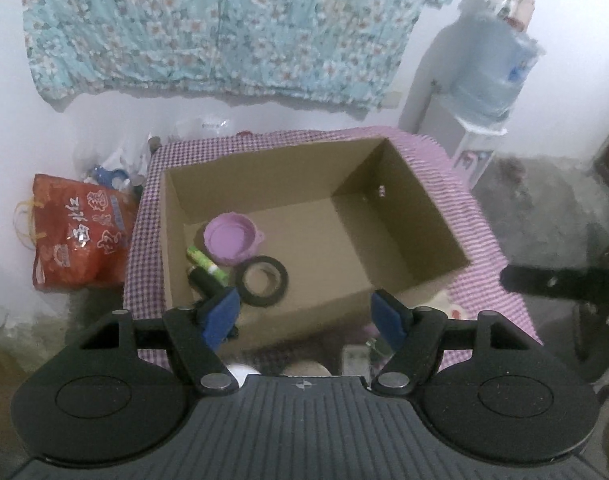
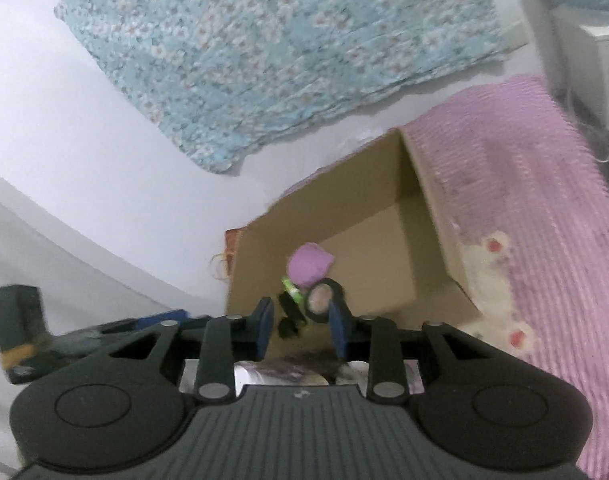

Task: Organize rigid objects
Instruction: 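Move the right gripper to the green dropper bottle and grasp it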

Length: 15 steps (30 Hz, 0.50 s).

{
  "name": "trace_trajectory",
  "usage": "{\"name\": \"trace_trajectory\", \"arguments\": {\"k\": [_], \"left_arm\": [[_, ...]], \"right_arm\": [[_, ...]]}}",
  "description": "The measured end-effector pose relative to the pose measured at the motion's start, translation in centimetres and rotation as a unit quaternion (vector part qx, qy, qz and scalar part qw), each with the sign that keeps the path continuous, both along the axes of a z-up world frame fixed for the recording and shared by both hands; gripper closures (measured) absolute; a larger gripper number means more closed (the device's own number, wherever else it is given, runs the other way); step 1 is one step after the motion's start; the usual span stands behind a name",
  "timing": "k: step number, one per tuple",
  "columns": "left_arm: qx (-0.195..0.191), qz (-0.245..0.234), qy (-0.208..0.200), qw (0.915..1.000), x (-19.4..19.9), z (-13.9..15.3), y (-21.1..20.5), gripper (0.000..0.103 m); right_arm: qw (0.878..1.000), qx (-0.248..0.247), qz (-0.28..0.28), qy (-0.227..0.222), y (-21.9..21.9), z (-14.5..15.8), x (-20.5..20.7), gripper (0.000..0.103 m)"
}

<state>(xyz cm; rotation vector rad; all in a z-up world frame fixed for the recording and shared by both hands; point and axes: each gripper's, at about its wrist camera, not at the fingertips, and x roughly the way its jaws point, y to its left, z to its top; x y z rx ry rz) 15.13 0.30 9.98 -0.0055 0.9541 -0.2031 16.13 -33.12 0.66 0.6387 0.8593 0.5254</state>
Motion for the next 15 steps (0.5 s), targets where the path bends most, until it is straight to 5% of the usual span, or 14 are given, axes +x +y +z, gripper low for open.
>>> {"name": "trace_trajectory", "arguments": {"k": [8,10,15], "left_arm": [[0.004,-0.002,-0.006,1.0000,-4.9,-3.5,-2.0,0.027],[0.012,-0.015,-0.011,0.9998,-5.7,-4.8,-2.9,0.026],[0.024,-0.035,-0.019,0.9989,-6.3,-7.9,-5.4,0.025]], "right_arm": [[0.996,-0.089,0.009,0.001,0.3,-2.6,-4.1,0.064],[0.993,-0.115,0.020,-0.004,0.9,-2.7,-4.2,0.051],[0.988,-0.150,0.041,-0.022,2.1,-2.8,-4.1,0.047]]}}
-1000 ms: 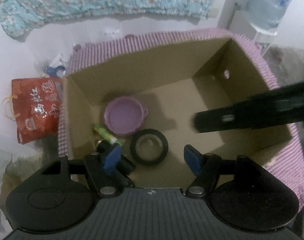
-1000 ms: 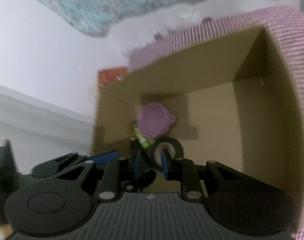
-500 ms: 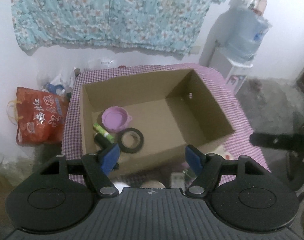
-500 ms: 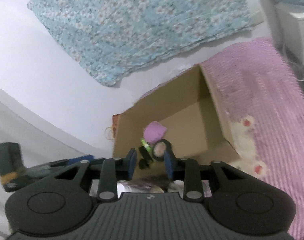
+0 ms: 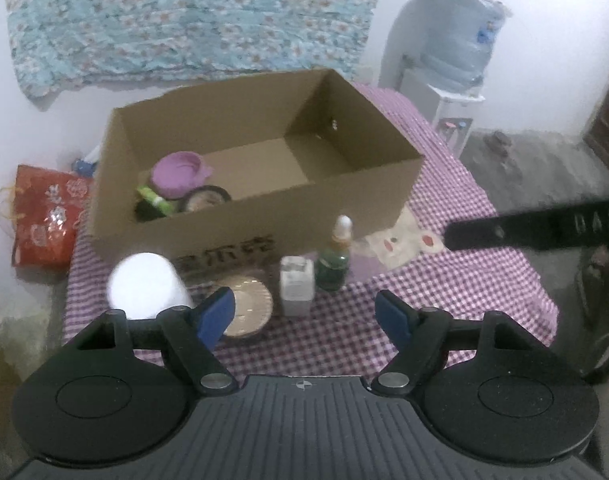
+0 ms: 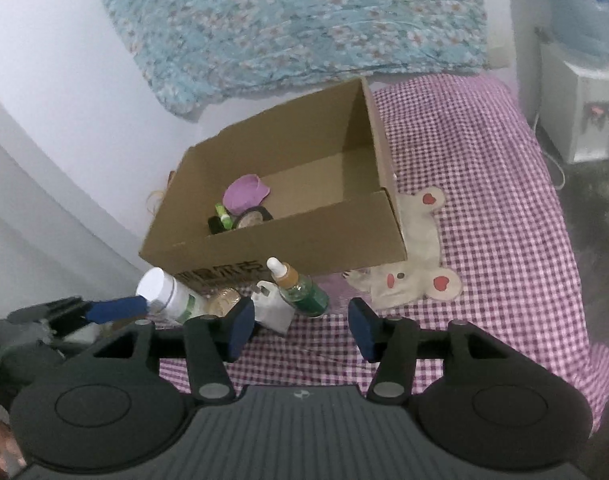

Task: Organize rigid objects
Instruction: 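Move the right gripper to the green dropper bottle and grasp it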

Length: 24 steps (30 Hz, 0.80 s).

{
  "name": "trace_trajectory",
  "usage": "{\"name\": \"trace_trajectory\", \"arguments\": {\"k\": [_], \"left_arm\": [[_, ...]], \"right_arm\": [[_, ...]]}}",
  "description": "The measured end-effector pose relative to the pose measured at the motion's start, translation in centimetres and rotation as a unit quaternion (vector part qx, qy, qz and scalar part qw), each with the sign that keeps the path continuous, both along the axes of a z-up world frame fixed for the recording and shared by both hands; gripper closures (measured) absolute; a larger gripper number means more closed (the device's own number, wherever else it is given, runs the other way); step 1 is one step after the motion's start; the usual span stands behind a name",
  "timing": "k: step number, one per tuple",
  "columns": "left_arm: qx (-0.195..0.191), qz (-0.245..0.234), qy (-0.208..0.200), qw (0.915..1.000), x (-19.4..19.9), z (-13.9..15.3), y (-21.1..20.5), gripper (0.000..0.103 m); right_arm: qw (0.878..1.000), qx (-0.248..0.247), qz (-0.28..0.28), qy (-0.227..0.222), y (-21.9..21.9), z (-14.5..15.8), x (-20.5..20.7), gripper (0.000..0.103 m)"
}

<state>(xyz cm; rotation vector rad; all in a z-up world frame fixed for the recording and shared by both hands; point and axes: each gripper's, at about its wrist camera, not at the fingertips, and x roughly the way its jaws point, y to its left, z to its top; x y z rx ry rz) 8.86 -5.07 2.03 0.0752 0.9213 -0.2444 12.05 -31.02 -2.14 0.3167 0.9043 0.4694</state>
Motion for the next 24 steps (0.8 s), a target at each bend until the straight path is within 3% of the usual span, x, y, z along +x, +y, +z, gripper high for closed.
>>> {"name": "trace_trajectory", "arguments": {"k": [3,8,14,17,20,24], "left_arm": [[0.012,-0.014,-0.011,0.9998,0.2,-1.5,-1.3,0.022],[0.035,-0.043,-0.036,0.9978,0.3,-3.2,-3.2,0.009],[0.062,-0.066,-0.054,0.9944,1.7,-5.1,-4.7,0.008],[0.074,-0.075,-0.059,0.9927,2.4,-5.8,-5.1,0.013],[0.087,-0.087,-0.062,0.9905,2.5,-6.4,-5.6,0.027],[0.091,-0.095,-0.070,0.9888,2.5,-6.6,-6.0,0.038]], "right_arm": [[1.000,-0.006,0.005,0.000,0.6,-0.5,0.9,0.047],[1.000,-0.017,0.018,0.010,1.9,-1.7,2.9,0.047],[0.998,-0.034,0.039,0.025,3.6,-3.3,4.9,0.047],[0.998,-0.041,0.049,0.025,4.3,-3.8,5.6,0.047],[0.997,-0.043,0.059,0.023,4.8,-4.1,6.2,0.047],[0.996,-0.044,0.074,0.022,5.5,-4.3,6.6,0.048]]}}
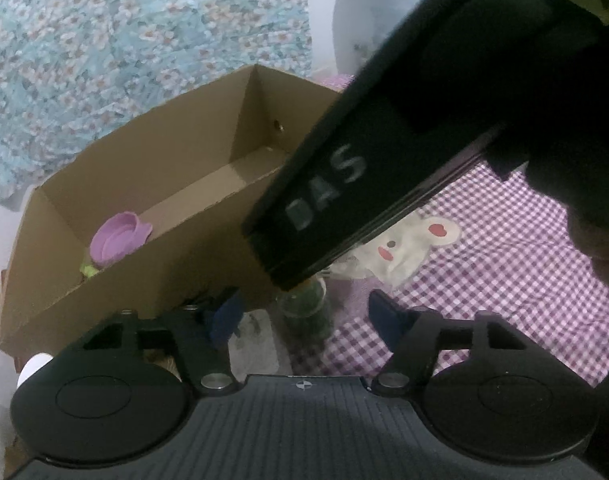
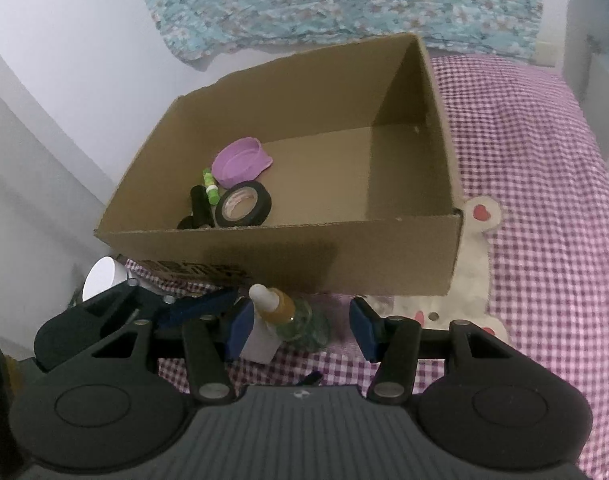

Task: Organize rigid objects
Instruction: 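Move the right gripper to the green dropper bottle and grasp it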

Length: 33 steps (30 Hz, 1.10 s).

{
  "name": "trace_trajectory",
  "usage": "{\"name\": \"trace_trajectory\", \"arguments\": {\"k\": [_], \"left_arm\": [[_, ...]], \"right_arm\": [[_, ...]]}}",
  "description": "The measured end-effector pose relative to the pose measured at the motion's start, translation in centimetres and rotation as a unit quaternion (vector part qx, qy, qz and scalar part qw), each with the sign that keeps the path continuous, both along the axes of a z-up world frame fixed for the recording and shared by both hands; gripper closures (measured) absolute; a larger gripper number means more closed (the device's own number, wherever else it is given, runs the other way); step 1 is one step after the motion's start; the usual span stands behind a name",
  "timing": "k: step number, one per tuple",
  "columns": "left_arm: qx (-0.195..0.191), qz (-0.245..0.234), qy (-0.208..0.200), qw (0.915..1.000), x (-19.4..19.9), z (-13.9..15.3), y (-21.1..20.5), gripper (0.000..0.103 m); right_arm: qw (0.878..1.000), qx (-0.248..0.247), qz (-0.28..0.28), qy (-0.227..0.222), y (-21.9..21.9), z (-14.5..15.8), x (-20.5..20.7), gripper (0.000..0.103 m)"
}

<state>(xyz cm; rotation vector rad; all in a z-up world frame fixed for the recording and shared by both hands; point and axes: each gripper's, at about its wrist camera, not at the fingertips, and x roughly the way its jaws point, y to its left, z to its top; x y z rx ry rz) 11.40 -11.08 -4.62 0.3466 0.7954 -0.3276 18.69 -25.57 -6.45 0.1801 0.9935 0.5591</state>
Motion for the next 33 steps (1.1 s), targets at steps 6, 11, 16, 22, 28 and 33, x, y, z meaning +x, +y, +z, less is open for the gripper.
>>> {"name": "trace_trajectory", "arguments": {"k": [6,11,16,22,28,33], "left_arm": [[-0.001,0.009,0.000,1.0000,0.2,-0.1,-0.1,0.054],[-0.017,0.015,0.007,0.9997,0.8,0.2,0.2,0.075],[-0.033,0.017,0.011,0.9993,0.4,0.5,0.0,0.078],[-0.057,-0.005,0.020,0.9982,-1.9,1.5,-0.6,0.084],[-0.051,-0.024,0.015,0.9983,-3.9,1.2,-1.6,0.084],[-0.048,-0.024,0.020,0.9983,-3.8,0.9,-1.5,0.081]], "right_arm": [[1.000,0.005,0.013,-0.007,0.5,-0.1,0.5,0.060],[1.000,0.012,0.019,-0.011,0.6,0.3,0.2,0.081],[1.000,0.007,0.005,-0.005,0.0,0.7,-0.2,0.083],[1.000,0.014,-0.014,0.012,-1.8,1.2,-1.8,0.085],[0.999,0.015,-0.030,0.014,-3.3,1.2,-3.8,0.091],[0.999,0.014,-0.040,0.008,-3.4,1.2,-3.8,0.091]]}}
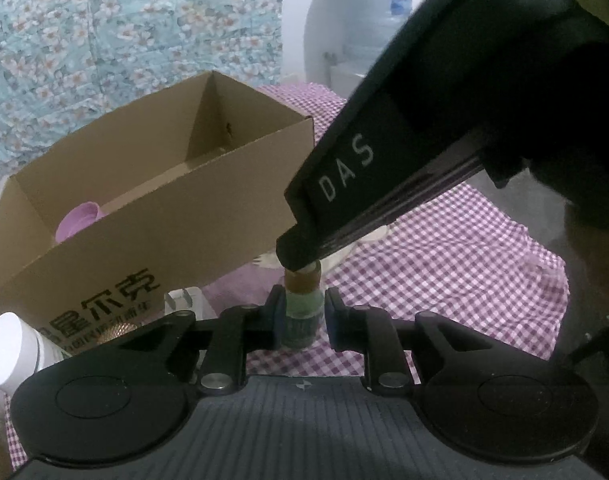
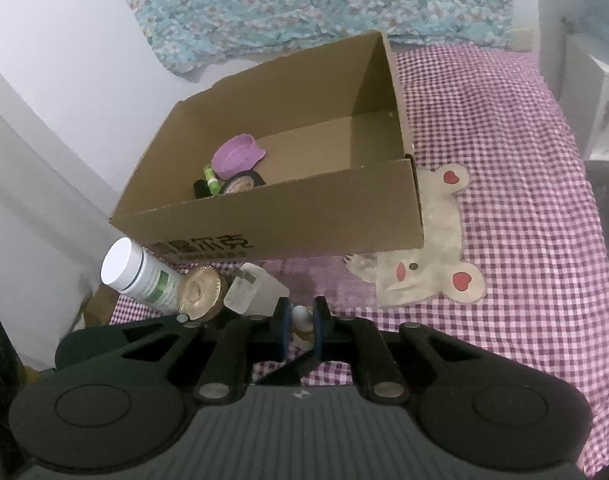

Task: Organize rigid objects
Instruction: 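Move the right gripper to the green dropper bottle and grasp it, then lift the green dropper bottle and carry it toward the cardboard box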

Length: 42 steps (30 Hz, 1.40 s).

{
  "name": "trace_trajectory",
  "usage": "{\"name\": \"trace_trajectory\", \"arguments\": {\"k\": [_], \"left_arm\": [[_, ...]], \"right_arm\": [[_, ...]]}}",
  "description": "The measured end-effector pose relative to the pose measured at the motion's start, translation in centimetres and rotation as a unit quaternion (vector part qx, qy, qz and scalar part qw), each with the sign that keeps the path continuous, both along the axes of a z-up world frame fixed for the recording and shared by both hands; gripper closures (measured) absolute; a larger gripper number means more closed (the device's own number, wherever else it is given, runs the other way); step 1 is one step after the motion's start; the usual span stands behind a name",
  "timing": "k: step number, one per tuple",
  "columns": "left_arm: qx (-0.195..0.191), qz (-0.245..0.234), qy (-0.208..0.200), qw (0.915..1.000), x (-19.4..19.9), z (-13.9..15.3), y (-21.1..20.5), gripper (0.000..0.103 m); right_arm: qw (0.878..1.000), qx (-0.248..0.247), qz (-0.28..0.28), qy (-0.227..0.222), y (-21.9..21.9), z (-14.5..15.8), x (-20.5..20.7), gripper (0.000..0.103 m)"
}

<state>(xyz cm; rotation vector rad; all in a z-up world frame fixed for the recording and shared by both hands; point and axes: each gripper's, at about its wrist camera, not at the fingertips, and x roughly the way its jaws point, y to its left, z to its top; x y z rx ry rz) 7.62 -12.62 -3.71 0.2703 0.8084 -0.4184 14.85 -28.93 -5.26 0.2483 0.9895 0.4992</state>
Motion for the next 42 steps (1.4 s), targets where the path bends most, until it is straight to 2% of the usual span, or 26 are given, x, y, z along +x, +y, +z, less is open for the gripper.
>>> {"name": "trace_trajectory", "arguments": {"k": [2,8,11,13,16,25,28,32,35,37,42], "left_arm": [[0.003,0.000,0.000,1.0000,0.2,-0.2,0.1,0.076],[0.020,-0.004,0.006,0.9998,1.2,-2.0,0.1,0.072],[0.028,-0.006,0.004,0.9996,1.5,-2.7,0.0,0.071],[0.028,-0.007,0.001,0.9996,1.6,-2.9,0.0,0.071],[0.022,-0.009,0.003,0.9997,1.9,-3.2,0.2,0.070],[0.021,-0.019,-0.005,0.9996,2.3,-3.7,-0.2,0.070],[0.021,-0.014,-0.007,0.9997,2.4,-3.7,-0.3,0.070],[0.020,-0.013,-0.009,0.9997,2.4,-3.6,-0.3,0.072],[0.021,-0.014,-0.010,0.9996,2.0,-3.2,-0.4,0.072],[0.019,-0.011,-0.016,0.9996,1.5,-2.3,-0.4,0.072],[0.015,0.000,-0.036,0.9992,0.6,0.5,-0.1,0.072]], "right_arm": [[1.000,-0.001,-0.001,-0.001,0.1,0.0,0.1,0.091],[1.000,-0.011,0.004,-0.007,0.3,0.0,0.3,0.087],[1.000,-0.017,0.008,-0.007,0.4,-0.2,0.6,0.078],[1.000,-0.022,0.009,-0.006,0.4,-0.4,0.7,0.067],[0.999,-0.031,0.013,-0.001,0.5,-0.8,1.1,0.061],[0.999,-0.035,0.031,0.010,1.3,-2.4,2.0,0.062],[0.999,-0.038,0.034,0.004,1.3,-2.6,2.1,0.068],[0.999,-0.036,0.028,0.000,0.9,-2.5,2.0,0.071],[0.999,-0.036,0.022,-0.006,0.5,-1.8,1.7,0.081],[0.999,-0.031,0.020,-0.005,0.3,-1.1,1.5,0.081],[0.998,-0.035,0.026,-0.038,0.8,1.9,0.1,0.081]]}}
